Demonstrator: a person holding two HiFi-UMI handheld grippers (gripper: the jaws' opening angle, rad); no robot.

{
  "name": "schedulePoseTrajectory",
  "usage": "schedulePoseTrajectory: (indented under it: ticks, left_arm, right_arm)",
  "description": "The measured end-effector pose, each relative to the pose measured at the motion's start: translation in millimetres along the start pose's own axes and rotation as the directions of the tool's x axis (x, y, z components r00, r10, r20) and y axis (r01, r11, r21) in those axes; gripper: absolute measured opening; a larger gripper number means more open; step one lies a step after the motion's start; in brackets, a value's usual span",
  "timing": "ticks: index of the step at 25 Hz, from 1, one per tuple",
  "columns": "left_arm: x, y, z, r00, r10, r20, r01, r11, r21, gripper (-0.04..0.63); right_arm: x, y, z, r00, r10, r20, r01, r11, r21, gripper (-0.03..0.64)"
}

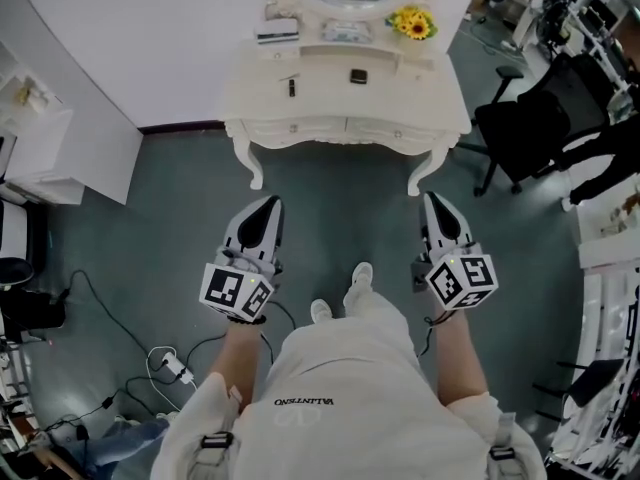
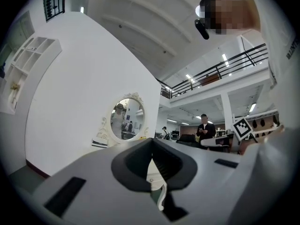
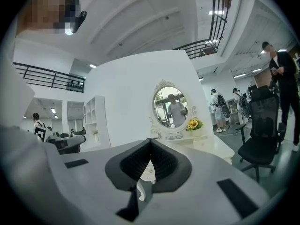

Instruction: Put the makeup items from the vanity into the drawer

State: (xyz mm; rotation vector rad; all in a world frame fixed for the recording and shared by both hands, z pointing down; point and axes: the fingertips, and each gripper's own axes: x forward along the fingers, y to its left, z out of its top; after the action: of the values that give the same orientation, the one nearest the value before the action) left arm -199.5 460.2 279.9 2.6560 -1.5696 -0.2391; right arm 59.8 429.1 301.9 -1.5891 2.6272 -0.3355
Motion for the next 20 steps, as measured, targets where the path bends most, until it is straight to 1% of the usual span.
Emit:
schedulePoseTrajectory:
  ticks: [5,11,16,20]
  left_arm:
    - [15,3,-2,1.000,-0.004,-0.011,0.004,1.000,0.007,0.002]
    - [46,13,-6,1.000,0.005,-0.023,-0.005,1.000,0.021,0.002]
    - [89,27,-17,0.999,0.016,-0.043,-0.016,1.000,0.001,0.002]
    - [136,35,-20,0.999,0.001,-0.050,0.001,1.000,0.024,0.002]
  right_arm:
    - [16,-11,-4,1.000,0.003,-0.008,-0.003,1.000,0.012,0.011]
    - [53,-27,-3,0.999,0.032,-0.011,-0.032,0.999,0.026,0.011]
    - [92,-48,-2,0.998,0.059,-0.026,-0.058,0.998,0.036,0.011]
    - [128,-75,2,0.997,0.073,-0.039,-0.072,0.997,0.041,0.011]
